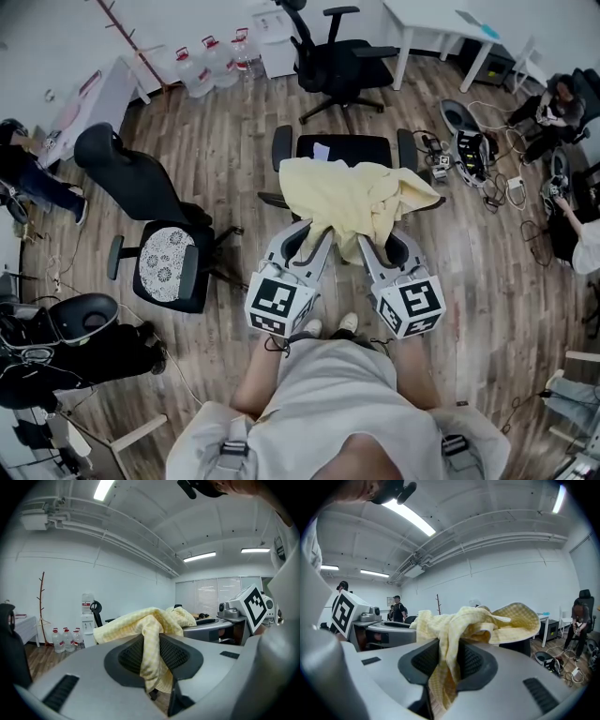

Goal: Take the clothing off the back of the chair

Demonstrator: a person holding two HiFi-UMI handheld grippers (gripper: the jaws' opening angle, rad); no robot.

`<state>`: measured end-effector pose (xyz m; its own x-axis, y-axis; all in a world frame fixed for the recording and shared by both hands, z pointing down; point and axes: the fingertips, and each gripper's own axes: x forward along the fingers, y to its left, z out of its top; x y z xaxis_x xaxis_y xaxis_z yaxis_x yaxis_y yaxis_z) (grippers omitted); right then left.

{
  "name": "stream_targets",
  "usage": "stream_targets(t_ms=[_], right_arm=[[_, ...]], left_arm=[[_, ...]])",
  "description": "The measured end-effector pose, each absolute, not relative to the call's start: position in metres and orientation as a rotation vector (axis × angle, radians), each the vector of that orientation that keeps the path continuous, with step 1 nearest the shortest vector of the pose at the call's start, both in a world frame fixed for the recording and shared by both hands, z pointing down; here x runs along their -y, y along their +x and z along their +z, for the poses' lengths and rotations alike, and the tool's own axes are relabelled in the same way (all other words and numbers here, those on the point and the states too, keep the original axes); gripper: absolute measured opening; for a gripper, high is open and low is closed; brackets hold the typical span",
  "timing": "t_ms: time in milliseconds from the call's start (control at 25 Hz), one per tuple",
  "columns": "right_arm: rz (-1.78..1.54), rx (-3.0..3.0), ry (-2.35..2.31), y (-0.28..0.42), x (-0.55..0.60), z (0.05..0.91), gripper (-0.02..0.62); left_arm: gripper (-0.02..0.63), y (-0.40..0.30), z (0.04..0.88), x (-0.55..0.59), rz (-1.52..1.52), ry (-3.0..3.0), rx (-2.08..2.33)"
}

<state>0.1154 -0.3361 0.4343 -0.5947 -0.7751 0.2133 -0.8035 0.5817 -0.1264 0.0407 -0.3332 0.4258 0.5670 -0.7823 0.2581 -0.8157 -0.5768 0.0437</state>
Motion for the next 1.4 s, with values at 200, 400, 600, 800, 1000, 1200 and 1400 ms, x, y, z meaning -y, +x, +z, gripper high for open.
stream_targets(t_ms=[200, 400, 600, 800, 1000, 1200, 1400], right_arm=[[0.305, 2.692, 1.311, 0.109, 0.334, 0.434, 0.066], [0.301, 2.698, 1.29, 0.11, 0.332, 0.431, 0.06], [0.292, 2.71, 1.275, 0.108, 0.329, 0.429, 0.058], [0.276, 2.725, 1.261, 0.108, 0.324, 0.425, 0.057], [0.261, 2.737, 1.252, 0.108, 0.316, 0.428, 0.057], [0.252, 2.745, 1.247, 0.106, 0.307, 0.426, 0.057], [0.243, 2.752, 1.242, 0.108, 0.302, 0.422, 0.055]], left_arm=[[0.087, 0.041, 0.426, 0.334, 0.318, 2.637, 1.353], [0.077, 0.042, 0.423, 0.332, 0.308, 2.631, 1.355], [0.071, 0.042, 0.421, 0.329, 0.304, 2.632, 1.355], [0.067, 0.044, 0.419, 0.324, 0.297, 2.636, 1.353], [0.064, 0.045, 0.423, 0.316, 0.288, 2.646, 1.345], [0.064, 0.043, 0.422, 0.307, 0.283, 2.65, 1.343], [0.063, 0.046, 0.419, 0.301, 0.275, 2.655, 1.344]])
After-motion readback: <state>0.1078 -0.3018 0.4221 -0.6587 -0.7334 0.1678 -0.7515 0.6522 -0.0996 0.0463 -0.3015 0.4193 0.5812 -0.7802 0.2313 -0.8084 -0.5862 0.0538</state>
